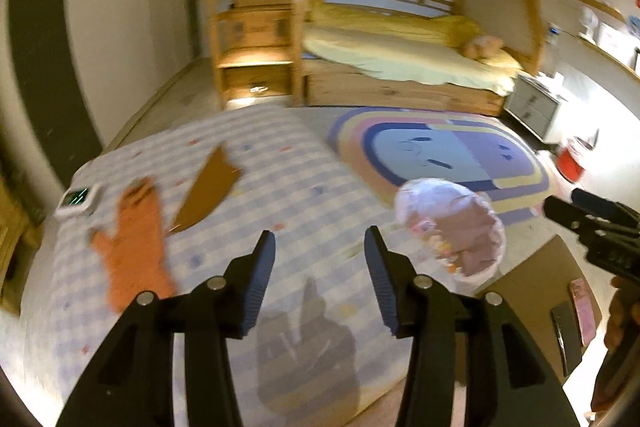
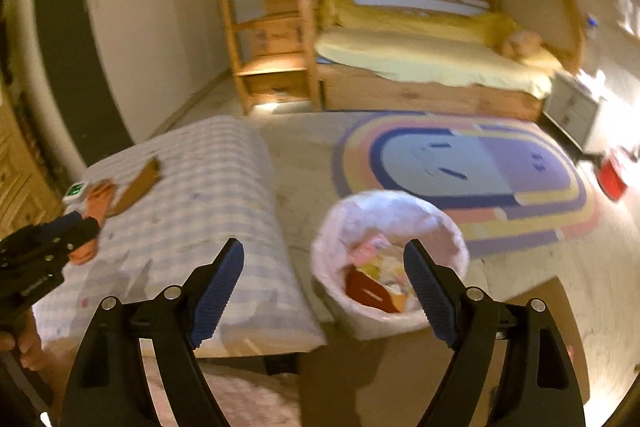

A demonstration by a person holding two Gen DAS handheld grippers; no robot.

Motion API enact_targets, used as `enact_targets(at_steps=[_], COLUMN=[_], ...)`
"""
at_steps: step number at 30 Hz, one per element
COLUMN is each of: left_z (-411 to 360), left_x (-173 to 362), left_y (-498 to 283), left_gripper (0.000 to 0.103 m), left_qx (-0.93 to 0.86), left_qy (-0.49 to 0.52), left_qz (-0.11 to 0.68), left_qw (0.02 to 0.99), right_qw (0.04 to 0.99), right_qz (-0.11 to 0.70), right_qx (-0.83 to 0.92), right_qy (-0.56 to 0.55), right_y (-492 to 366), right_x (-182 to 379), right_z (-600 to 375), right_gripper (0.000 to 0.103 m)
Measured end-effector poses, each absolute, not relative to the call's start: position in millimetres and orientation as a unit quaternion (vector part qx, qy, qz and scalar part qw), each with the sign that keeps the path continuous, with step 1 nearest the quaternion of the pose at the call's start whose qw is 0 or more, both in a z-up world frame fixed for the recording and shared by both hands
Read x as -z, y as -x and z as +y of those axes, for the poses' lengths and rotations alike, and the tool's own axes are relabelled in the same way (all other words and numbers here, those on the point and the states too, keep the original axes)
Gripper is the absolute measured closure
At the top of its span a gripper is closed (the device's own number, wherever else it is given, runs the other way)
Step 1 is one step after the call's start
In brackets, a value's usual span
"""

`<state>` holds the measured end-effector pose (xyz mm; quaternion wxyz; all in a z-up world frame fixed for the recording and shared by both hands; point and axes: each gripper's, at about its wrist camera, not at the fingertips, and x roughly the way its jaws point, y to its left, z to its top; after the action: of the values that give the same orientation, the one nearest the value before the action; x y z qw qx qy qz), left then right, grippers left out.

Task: Collect trash
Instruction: 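Move both grippers back over the bed toward the glove and cardboard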

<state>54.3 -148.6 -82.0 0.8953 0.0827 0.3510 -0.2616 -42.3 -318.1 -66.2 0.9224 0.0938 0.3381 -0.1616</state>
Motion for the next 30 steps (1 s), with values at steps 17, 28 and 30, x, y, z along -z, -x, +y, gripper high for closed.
enact_targets(at_steps=[17,28,30], left_z=[3,35,38], left_x=[100,114,118], left_y=[-95,-148,-156], left_gripper=[0.044,0.034,0.034], left_qx=[0.097,0.054,0.048], left_qy=[-0.017,-0.015,-0.012], left_qz=[0.371,0.373,0.378], left_qw=[0.923,0.926,0.924], right_qw=[0.933,0.914,0.912], right_qz=[0.36,0.405,0.409], right_qx=[0.021,0.021,0.031], right_qy=[-0.001,0.008,0.001], right_y=[-63,-168,-188], right_x=[68,113,120], right_z=[-185,-146,-143], right_gripper=[0.036,0.029,0.021])
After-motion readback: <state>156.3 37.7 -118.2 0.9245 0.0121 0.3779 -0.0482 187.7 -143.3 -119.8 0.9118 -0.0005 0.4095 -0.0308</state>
